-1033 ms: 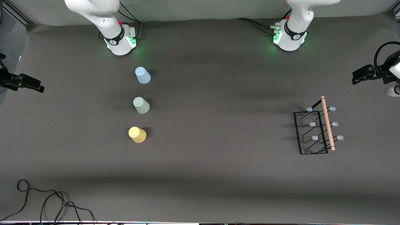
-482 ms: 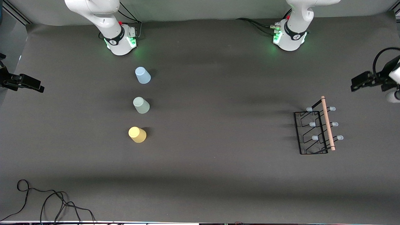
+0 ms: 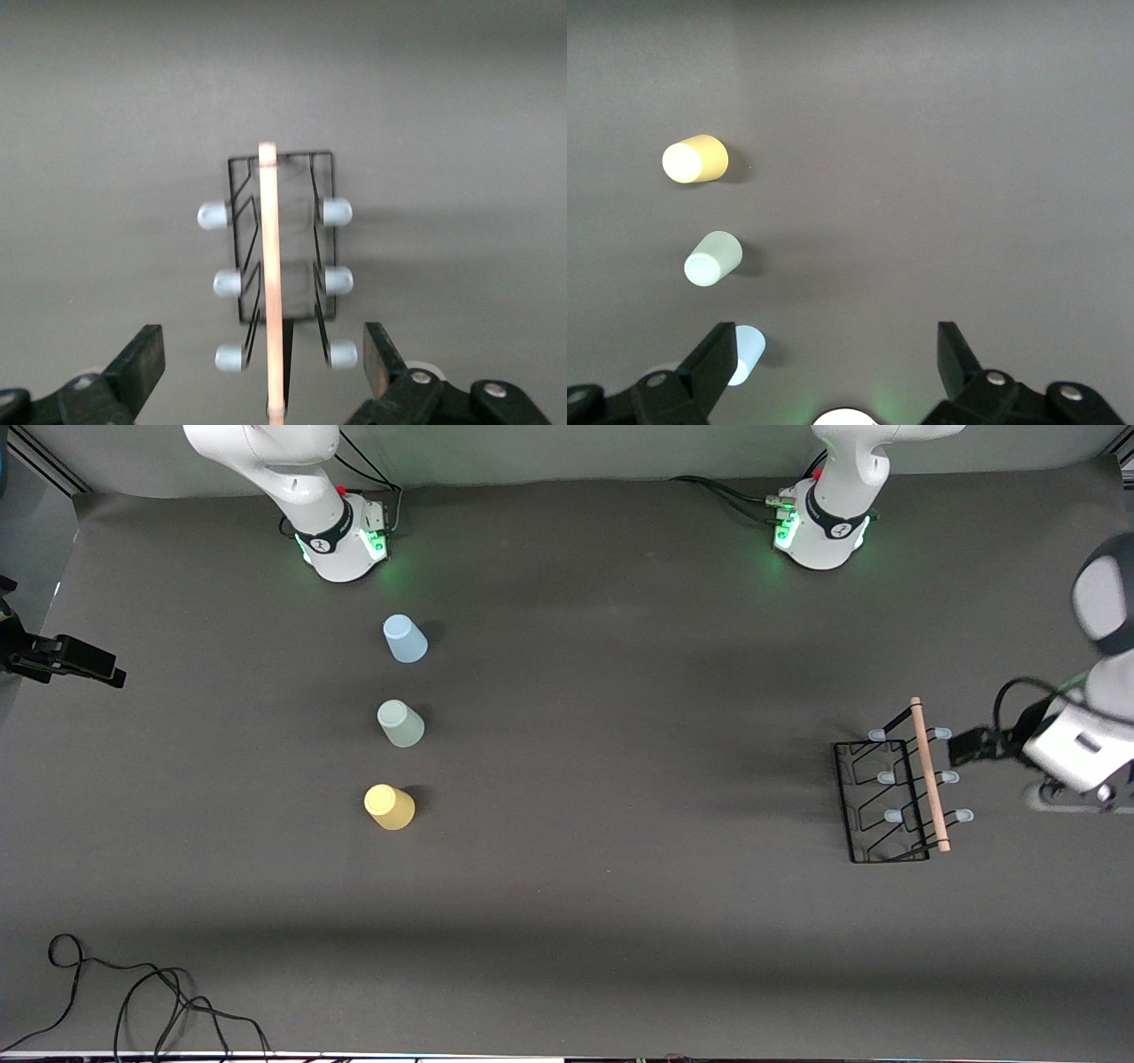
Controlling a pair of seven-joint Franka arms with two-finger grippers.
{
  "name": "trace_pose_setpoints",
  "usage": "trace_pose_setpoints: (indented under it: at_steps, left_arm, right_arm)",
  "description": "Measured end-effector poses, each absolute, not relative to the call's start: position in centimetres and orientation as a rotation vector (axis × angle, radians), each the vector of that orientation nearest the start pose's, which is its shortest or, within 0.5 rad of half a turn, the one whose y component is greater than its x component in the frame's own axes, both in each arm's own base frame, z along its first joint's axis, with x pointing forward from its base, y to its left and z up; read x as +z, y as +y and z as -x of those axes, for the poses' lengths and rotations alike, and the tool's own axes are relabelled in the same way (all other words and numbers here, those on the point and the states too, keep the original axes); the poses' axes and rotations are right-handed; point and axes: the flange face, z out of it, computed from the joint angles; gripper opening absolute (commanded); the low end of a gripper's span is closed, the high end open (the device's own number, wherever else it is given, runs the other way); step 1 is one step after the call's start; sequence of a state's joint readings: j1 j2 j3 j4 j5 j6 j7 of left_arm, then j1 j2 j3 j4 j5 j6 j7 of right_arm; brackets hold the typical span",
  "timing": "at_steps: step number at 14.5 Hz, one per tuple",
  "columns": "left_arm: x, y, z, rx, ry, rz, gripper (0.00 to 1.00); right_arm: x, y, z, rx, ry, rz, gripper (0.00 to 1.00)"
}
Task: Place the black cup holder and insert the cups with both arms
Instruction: 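Lower the left gripper and grasp the holder's wooden handle, then carry the holder with the left gripper toward the cups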
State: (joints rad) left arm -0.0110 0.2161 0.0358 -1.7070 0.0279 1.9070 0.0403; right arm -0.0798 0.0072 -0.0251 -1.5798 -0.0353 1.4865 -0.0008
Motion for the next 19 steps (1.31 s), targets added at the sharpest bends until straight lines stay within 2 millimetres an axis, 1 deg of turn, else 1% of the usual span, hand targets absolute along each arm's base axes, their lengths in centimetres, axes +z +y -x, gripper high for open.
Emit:
trace_pose_setpoints:
  at_steps: [2, 3, 4, 5, 7, 8, 9, 10, 11, 13, 15, 17, 18, 19]
  left_arm:
    - [42.4, 1.7, -63.5, 0.048, 0.041, 3.107, 1.0]
    - [41.0, 1.7, -63.9, 0.058, 0.042, 3.108, 0.99]
    - [39.8, 1.6, -64.2, 0.067, 0.043, 3.108, 0.94]
    - [38.7, 1.7, -64.4, 0.079, 0.042, 3.107, 0.92]
    - [37.2, 2.1, -64.4, 0.123, 0.037, 3.107, 0.81]
    - [36.4, 2.3, -64.0, 0.158, 0.033, 3.106, 0.72]
    - [35.6, 2.7, -63.6, 0.187, 0.025, 3.106, 0.43]
    - [35.0, 3.1, -63.1, 0.214, 0.018, 3.106, 0.27]
    - [34.5, 3.6, -62.8, 0.243, 0.011, 3.106, 0.23]
    - [34.4, 4.0, -62.1, 0.293, 0.001, 3.108, 0.24]
    - [34.5, 3.9, -61.4, 0.323, 0.002, 3.108, 0.22]
    - [34.4, 3.7, -61.1, 0.333, 0.008, 3.108, 0.03]
    - [34.4, 3.6, -61.0, 0.337, 0.009, 3.108, 0.0]
    - [34.5, 3.6, -60.9, 0.342, 0.009, 3.108, 0.0]
  right_arm:
    - [60.9, -6.0, -54.4, 0.163, 0.167, 3.16, 1.0]
    - [60.9, -5.8, -54.4, 0.163, 0.164, 3.154, 1.0]
    - [60.8, -5.6, -54.4, 0.163, 0.161, 3.146, 1.0]
    - [60.8, -5.5, -54.5, 0.165, 0.159, 3.141, 1.0]
    - [60.5, -5.5, -54.6, 0.171, 0.159, 3.138, 1.0]
    - [60.4, -5.5, -54.6, 0.174, 0.159, 3.138, 1.0]
    - [60.4, -5.5, -54.7, 0.176, 0.159, 3.137, 1.0]
    - [60.3, -5.5, -54.7, 0.177, 0.159, 3.137, 1.0]
    - [60.3, -5.5, -54.7, 0.177, 0.159, 3.137, 1.0]
    - [60.3, -5.5, -54.7, 0.177, 0.159, 3.137, 1.0]
    - [60.3, -5.6, -54.7, 0.182, 0.162, 3.137, 1.0]
    - [60.3, -5.6, -54.6, 0.186, 0.162, 3.136, 1.0]
    - [60.3, -5.6, -54.6, 0.187, 0.163, 3.136, 1.0]
    - [60.3, -5.6, -54.6, 0.188, 0.163, 3.136, 1.0]
